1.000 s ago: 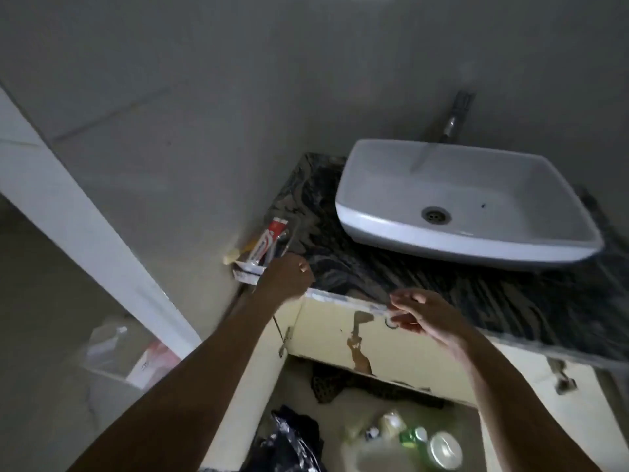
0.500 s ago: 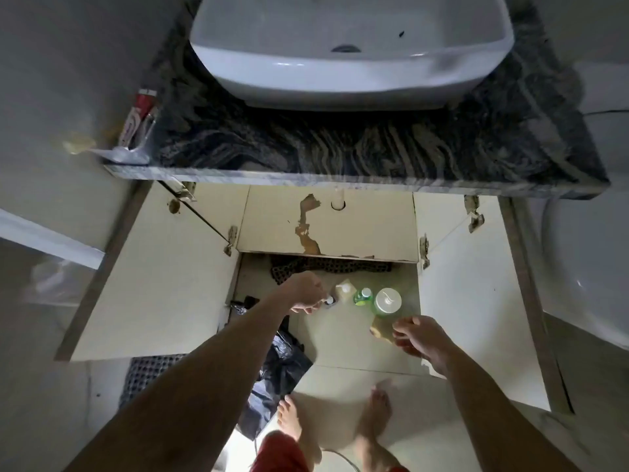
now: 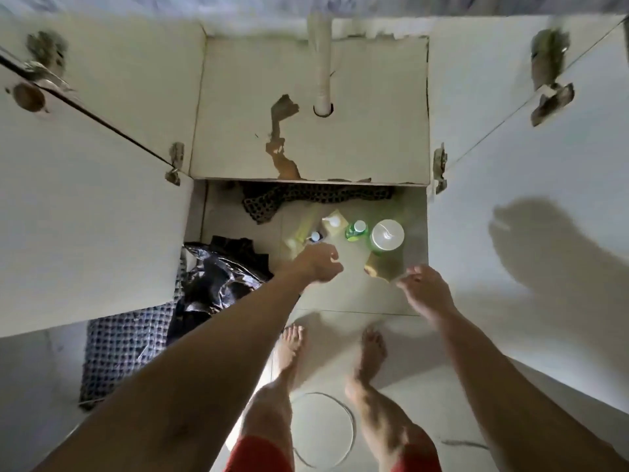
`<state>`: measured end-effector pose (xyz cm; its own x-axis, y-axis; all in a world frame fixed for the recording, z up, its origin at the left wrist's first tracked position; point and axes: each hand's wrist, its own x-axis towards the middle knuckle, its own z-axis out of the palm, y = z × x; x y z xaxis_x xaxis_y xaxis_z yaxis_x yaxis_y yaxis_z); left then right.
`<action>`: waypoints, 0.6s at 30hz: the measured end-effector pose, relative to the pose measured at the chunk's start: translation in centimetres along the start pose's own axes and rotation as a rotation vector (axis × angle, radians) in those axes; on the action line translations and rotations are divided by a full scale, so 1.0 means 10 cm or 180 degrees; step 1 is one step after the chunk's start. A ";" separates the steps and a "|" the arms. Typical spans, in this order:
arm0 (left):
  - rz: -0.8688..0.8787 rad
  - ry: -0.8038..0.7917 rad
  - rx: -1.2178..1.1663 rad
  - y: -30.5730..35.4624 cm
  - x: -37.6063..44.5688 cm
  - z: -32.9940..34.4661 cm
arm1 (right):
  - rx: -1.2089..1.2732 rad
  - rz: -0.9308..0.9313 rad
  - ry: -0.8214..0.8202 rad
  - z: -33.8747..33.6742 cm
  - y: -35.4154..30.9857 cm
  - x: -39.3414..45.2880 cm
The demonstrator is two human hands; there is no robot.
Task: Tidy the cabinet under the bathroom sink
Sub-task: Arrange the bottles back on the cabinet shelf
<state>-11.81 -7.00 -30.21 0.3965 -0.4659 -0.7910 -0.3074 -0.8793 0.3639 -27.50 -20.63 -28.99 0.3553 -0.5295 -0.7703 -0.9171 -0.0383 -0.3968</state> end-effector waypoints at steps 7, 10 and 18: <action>0.0510 -0.0013 -0.0637 -0.20 1.31 0.85 | -0.0642 -0.0565 0.0529 0.54 0.31 1.19; 0.0667 -0.0176 -0.0566 -0.31 1.72 1.17 | -0.0804 -0.0773 0.0516 0.67 0.46 1.72; 0.1207 -0.0425 -0.0614 -0.31 2.71 1.62 | -0.0870 -0.1607 0.0258 0.69 0.70 2.93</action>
<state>-14.11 -15.30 -60.74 0.1677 -0.7533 -0.6359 -0.2376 -0.6569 0.7156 -22.28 -30.55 -57.78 0.7559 -0.4516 -0.4741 -0.6547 -0.5147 -0.5536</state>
